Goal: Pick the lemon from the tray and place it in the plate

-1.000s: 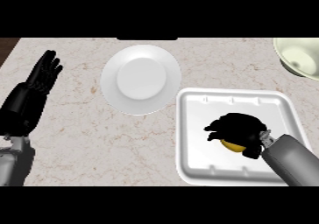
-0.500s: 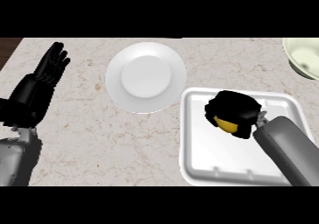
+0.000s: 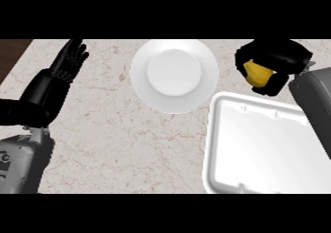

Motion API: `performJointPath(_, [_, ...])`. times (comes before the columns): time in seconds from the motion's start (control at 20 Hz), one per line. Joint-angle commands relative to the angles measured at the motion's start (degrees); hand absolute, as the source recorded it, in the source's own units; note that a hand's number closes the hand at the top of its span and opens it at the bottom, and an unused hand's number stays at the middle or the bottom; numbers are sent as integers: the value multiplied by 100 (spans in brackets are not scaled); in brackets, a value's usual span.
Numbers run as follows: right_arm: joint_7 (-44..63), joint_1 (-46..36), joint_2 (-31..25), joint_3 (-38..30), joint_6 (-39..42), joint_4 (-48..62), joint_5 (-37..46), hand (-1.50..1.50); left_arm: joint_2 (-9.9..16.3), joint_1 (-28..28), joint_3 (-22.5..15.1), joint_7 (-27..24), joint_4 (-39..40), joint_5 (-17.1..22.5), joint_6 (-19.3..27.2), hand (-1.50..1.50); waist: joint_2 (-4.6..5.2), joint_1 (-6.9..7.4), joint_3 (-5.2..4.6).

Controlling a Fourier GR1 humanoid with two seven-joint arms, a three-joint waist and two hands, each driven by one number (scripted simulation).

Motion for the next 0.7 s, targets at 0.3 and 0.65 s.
performJointPath(0.3, [-1907, -1142, -4, -917, 769, 1339, -1392, 150, -40, -188, -131, 28, 73, -43, -71, 0, -22, 103, -6])
performJointPath(0.65, [-2269, -1754, 239, -771, 1376, 1961, -1930, 150, -151, -303, -165, 98, 217, -88, 23, 0, -96, 8, -26])
